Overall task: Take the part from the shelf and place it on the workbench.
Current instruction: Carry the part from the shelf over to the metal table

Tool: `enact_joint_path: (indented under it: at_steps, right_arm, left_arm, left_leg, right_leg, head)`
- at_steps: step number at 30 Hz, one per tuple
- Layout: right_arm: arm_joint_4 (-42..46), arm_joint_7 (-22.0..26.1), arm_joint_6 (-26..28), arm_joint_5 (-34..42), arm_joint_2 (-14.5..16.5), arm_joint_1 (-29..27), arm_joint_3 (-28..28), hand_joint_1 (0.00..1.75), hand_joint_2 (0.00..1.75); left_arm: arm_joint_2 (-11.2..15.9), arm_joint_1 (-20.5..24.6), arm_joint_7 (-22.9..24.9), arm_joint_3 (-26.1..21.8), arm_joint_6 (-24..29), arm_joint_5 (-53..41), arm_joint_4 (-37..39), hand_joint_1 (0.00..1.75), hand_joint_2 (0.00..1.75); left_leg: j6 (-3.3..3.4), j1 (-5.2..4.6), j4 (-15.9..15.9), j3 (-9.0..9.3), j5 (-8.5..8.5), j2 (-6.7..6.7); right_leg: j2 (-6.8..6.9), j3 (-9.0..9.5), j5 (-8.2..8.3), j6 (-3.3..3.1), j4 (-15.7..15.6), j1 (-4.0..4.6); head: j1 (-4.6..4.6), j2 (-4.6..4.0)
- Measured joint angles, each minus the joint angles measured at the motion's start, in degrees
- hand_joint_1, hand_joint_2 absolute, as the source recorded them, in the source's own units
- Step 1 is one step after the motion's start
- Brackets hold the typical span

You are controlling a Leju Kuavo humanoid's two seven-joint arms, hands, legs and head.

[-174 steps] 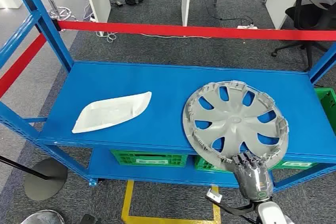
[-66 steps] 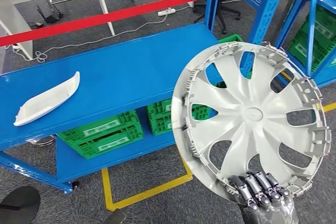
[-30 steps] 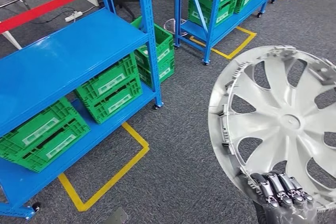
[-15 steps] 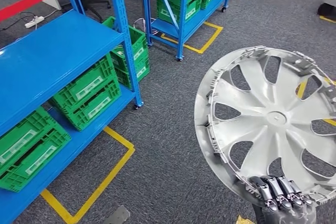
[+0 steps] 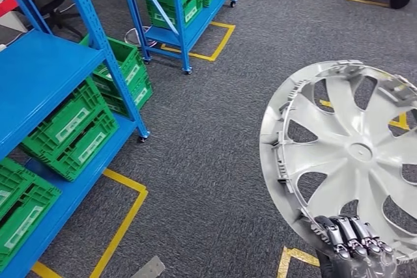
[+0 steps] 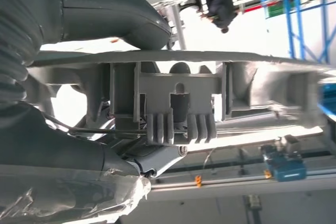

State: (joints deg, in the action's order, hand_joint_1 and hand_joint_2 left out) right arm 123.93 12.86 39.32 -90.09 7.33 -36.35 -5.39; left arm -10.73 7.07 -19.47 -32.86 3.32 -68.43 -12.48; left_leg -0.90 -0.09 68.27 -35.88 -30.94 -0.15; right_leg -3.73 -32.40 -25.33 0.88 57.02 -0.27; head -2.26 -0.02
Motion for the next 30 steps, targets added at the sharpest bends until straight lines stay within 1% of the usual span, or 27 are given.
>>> enact_joint_path:
  at_steps: [1, 2, 3, 4, 6, 7, 8, 9, 10, 11, 12, 13, 14, 15, 17, 18, 19, 21, 22, 23, 24, 25, 26, 27, 28, 29, 30]
  right_arm:
    - [0.0, 0.0, 0.0, 0.0, 0.1, 0.0, 0.1, 1.75, 1.75]
    - [0.0, 0.1, 0.0, 0.1, 0.2, 0.1, 0.2, 1.75, 1.75]
    - [0.0, 0.2, 0.0, 0.1, 0.3, 0.1, 0.3, 1.75, 1.75]
    - [0.0, 0.3, 0.0, 0.2, 0.4, 0.1, 0.4, 1.75, 1.75]
    - [0.1, 0.5, 0.0, 0.2, 0.5, -0.2, 0.4, 1.75, 1.75]
    - [0.1, 0.6, 0.0, 0.2, 0.6, -0.3, 0.5, 1.75, 1.75]
    - [0.1, 0.6, 0.0, 0.2, 0.6, -0.4, 0.5, 1.75, 1.75]
    - [0.1, 0.7, 0.0, 0.1, 0.6, -0.4, 0.5, 1.75, 1.75]
    - [0.1, 0.7, 0.0, 0.1, 0.6, -0.4, 0.4, 1.75, 1.75]
    - [0.1, 0.8, 0.0, 0.1, 0.6, -0.3, 0.4, 1.75, 1.75]
    - [0.1, 0.8, 0.0, 0.1, 0.6, -0.2, 0.4, 1.75, 1.75]
    - [0.1, 0.8, 0.0, 0.1, 0.6, -0.2, 0.4, 1.75, 1.75]
    - [0.1, 0.8, 0.0, 0.0, 0.6, -0.3, 0.5, 1.75, 1.75]
    - [0.1, 0.8, 0.0, 0.0, 0.6, -0.3, 0.5, 1.75, 1.75]
    - [0.1, 0.9, 0.0, 0.0, 0.6, -0.3, 0.5, 1.75, 1.75]
    - [0.1, 0.9, 0.0, 0.0, 0.6, -0.2, 0.5, 1.75, 1.75]
    - [0.1, 0.9, 0.0, 0.0, 0.6, -0.2, 0.5, 1.75, 1.75]
    - [0.1, 1.2, 0.0, 0.0, 0.8, -0.2, 0.7, 1.75, 1.75]
    - [0.2, 1.4, 0.0, 0.0, 0.9, -0.3, 0.8, 1.75, 1.75]
    - [0.2, 1.7, 0.0, 0.0, 1.1, -0.3, 0.9, 1.75, 1.75]
    - [0.2, 1.8, 0.0, 0.0, 1.3, -0.3, 1.0, 1.75, 1.75]
    - [0.2, 1.9, 0.0, 0.0, 1.4, -0.3, 1.1, 1.75, 1.75]
    - [0.2, 1.9, 0.0, 0.0, 1.6, -0.2, 1.2, 1.75, 1.75]
    - [0.2, 1.9, 0.0, 0.0, 1.6, -0.2, 1.3, 1.75, 1.75]
    - [0.2, 1.9, 0.0, 0.0, 1.7, -0.2, 1.3, 1.75, 1.75]
    - [0.2, 1.9, 0.0, 0.0, 1.7, -0.2, 1.4, 1.75, 1.75]
    - [0.2, 1.9, 0.0, 0.0, 1.8, -0.2, 1.5, 1.75, 1.75]
  left_arm:
    - [0.0, 0.1, 0.0, 0.0, 0.0, 0.0, 0.0, 0.0, 1.75]
    - [-0.1, 0.1, 0.0, 0.0, 0.0, 0.0, 0.0, 0.0, 1.75]
    - [-0.1, 0.1, 0.0, 0.0, 0.0, 0.0, 0.0, 0.0, 1.75]
    - [-0.1, 0.2, 0.0, 0.1, 0.0, 0.0, 0.0, 0.0, 1.75]
    - [-0.3, 0.3, 0.0, 0.1, 0.0, 0.0, 0.0, 0.0, 1.75]
    - [-0.4, 0.4, 0.0, 0.1, 0.0, 0.0, 0.0, 0.0, 1.75]
    - [-0.5, 0.4, 0.0, 0.2, 0.0, 0.0, 0.0, 0.0, 1.75]
    - [-0.5, 0.5, 0.0, 0.3, 0.0, 0.0, 0.0, 0.0, 1.75]
    - [-0.5, 0.4, 0.0, 0.3, 0.0, 0.0, 0.0, 0.0, 1.75]
    - [-0.5, 0.4, 0.0, 0.4, 0.0, 0.1, 0.0, 0.0, 1.75]
    - [-0.5, 0.3, 0.0, 0.4, 0.0, 0.1, 0.0, 0.0, 1.75]
    - [-0.4, 0.2, 0.0, 0.4, 0.0, 0.1, 0.0, 0.0, 1.75]
    - [-0.4, 0.3, 0.0, 0.4, 0.0, 0.1, 0.0, 0.0, 1.75]
    - [-0.5, 0.3, 0.0, 0.5, 0.0, 0.1, 0.0, 0.0, 1.75]
    - [-0.5, 0.4, 0.0, 0.5, 0.0, 0.1, 0.0, 0.0, 1.75]
    - [-0.4, 0.5, 0.0, 0.5, 0.0, 0.1, 0.0, 0.0, 1.75]
    - [-0.4, 0.5, 0.0, 0.5, 0.0, 0.1, 0.0, 0.0, 1.75]
    - [-0.5, 0.6, 0.0, 0.5, 0.0, 0.1, 0.0, 0.0, 1.75]
    - [-0.6, 0.6, 0.0, 0.6, 0.0, 0.2, 0.0, 0.0, 1.75]
    - [-0.6, 0.7, 0.0, 0.7, 0.0, 0.2, 0.0, 0.0, 1.75]
    - [-0.7, 0.7, 0.0, 0.8, 0.0, 0.2, 0.0, 0.0, 1.75]
    - [-0.7, 0.6, 0.0, 0.8, 0.0, 0.3, 0.0, 0.0, 1.75]
    - [-0.7, 0.5, 0.0, 0.9, 0.0, 0.4, 0.0, 0.0, 1.75]
    - [-0.7, 0.4, 0.0, 0.9, 0.0, 0.4, 0.0, 0.0, 1.75]
    - [-0.7, 0.3, 0.0, 0.9, 0.0, 0.4, 0.0, 0.0, 1.75]
    - [-0.6, 0.3, 0.0, 0.9, 0.0, 0.5, 0.0, 0.0, 1.75]
    - [-0.6, 0.3, 0.0, 0.9, 0.0, 0.5, 0.0, 0.0, 1.75]
  left_leg:
    - [0.03, 0.18, -3.9, 2.02, 1.96, -1.24]
    - [0.06, 0.41, -7.7, 3.87, 3.23, -2.55]
    - [0.13, 0.54, -10.1, 5.02, 3.83, -3.63]
    - [0.28, 0.57, -11.3, 5.48, 3.84, -4.2]
    - [0.89, 0.45, -11.6, 5.42, 3.88, -3.23]
    - [1.25, 0.44, -11.7, 5.4, 4.04, -2.57]
    - [1.64, 0.46, -11.9, 5.4, 4.21, -1.9]
    - [1.95, 0.47, -12.0, 5.4, 4.31, -1.13]
    - [2.14, 0.35, -12.0, 5.36, 4.33, -0.4]
    - [2.28, 0.25, -12.0, 5.32, 4.33, 0.42]
    - [2.31, 0.18, -12.0, 5.29, 4.33, 1.3]
    - [2.32, 0.14, -12.0, 5.28, 4.33, 2.1]
    - [2.31, 0.12, -12.0, 5.29, 4.32, 2.85]
    - [2.27, 0.12, -12.0, 5.34, 4.3, 3.51]
    - [1.97, -0.06, -11.9, 5.52, 4.13, 4.63]
    - [1.7, -0.22, -11.8, 5.59, 4.07, 5.07]
    - [1.42, -0.37, -11.7, 5.63, 4.05, 5.52]
    - [0.82, -0.38, -11.7, 5.64, 4.09, 6.4]
    - [0.48, -0.26, -11.5, 5.57, 3.79, 6.09]
    - [0.17, -0.13, -10.6, 5.18, 2.91, 5.03]
    - [-0.07, -0.04, -8.5, 4.27, 1.41, 3.6]
    - [-0.19, 0.04, -5.2, 2.8, -0.53, 2.03]
    - [-0.2, 0.06, -1.2, 0.94, -2.5, 1.09]
    - [-0.18, 0.06, 2.4, -0.76, -3.84, 0.75]
    - [-0.13, 0.06, 4.5, -1.8, -4.16, 0.62]
    - [-0.02, 0.06, 4.5, -1.85, -3.3, 0.52]
    - [0.12, 0.08, 2.2, -0.8, -1.49, 0.24]
  right_leg:
    - [-0.77, -0.1, 0.1, 0.19, 0.1, -0.06]
    - [-1.58, -0.35, 0.19, 0.43, 0.3, -0.05]
    - [-2.31, -0.72, 0.33, 0.75, 0.5, -0.08]
    - [-2.97, -1.13, 0.51, 1.13, 0.6, -0.15]
    - [-3.98, -1.89, 0.91, 1.92, 0.6, -0.39]
    - [-3.23, -2.28, 0.67, 2.22, 1.0, -0.37]
    - [-1.83, -3.0, -0.16, 2.48, 2.2, -0.29]
    - [-0.02, -4.27, -1.69, 2.68, 4.8, -0.2]
    - [1.79, -5.84, -3.64, 2.88, 8.4, -0.13]
    - [2.71, -7.58, -5.5, 3.07, 12.5, -0.19]
    - [3.12, -8.9, -6.72, 3.2, 15.7, -0.26]
    - [3.3, -9.28, -6.95, 3.29, 17.1, -0.3]
    - [3.46, -8.54, -6.18, 3.33, 16.2, -0.32]
    - [3.78, -6.85, -4.76, 3.33, 13.5, -0.33]
    - [6.15, -1.97, -2.02, 3.2, 5.4, -0.24]
    - [7.03, -0.36, -1.31, 2.94, 2.7, -0.13]
    - [7.62, 0.51, -1.03, 2.64, 1.1, 0.02]
    - [6.49, 0.16, -0.84, 1.77, 1.0, 0.23]
    - [5.9, 0.01, -0.67, 1.37, 0.9, 0.2]
    - [5.29, -0.1, -0.44, 0.89, 0.7, 0.12]
    - [4.67, -0.15, -0.18, 0.47, 0.6, 0.01]
    - [4.03, -0.38, 0.03, 0.14, 0.5, -0.04]
    - [3.31, -0.6, 0.21, -0.09, 0.5, -0.03]
    - [2.51, -0.79, 0.33, -0.2, 0.5, 0.02]
    - [1.66, -0.93, 0.43, -0.22, 0.5, 0.06]
    - [0.8, -1.01, 0.52, -0.17, 0.6, 0.08]
    - [-0.06, -1.05, 0.62, -0.06, 0.6, 0.06]
  head:
    - [0.0, 0.0]
    - [-0.02, 0.0]
    - [-0.03, 0.0]
    - [-0.02, 0.0]
    - [-0.02, 0.0]
    - [-0.11, 0.0]
    - [-0.31, 0.0]
    - [-0.46, 0.0]
    - [-0.65, 0.0]
    - [-0.73, 0.0]
    - [-0.73, 0.0]
    - [-0.74, 0.0]
    - [-0.74, 0.0]
    - [-0.74, 0.0]
    - [-0.73, 0.0]
    - [-0.64, 0.0]
    - [-0.6, 0.0]
    - [-0.52, 0.0]
    - [-0.52, 0.0]
    - [-0.46, 0.0]
    - [-0.39, 0.0]
    - [-0.31, 0.0]
    - [-0.27, 0.0]
    - [-0.26, 0.0]
    - [-0.25, 0.0]
    - [-0.26, 0.0]
    - [-0.26, 0.0]
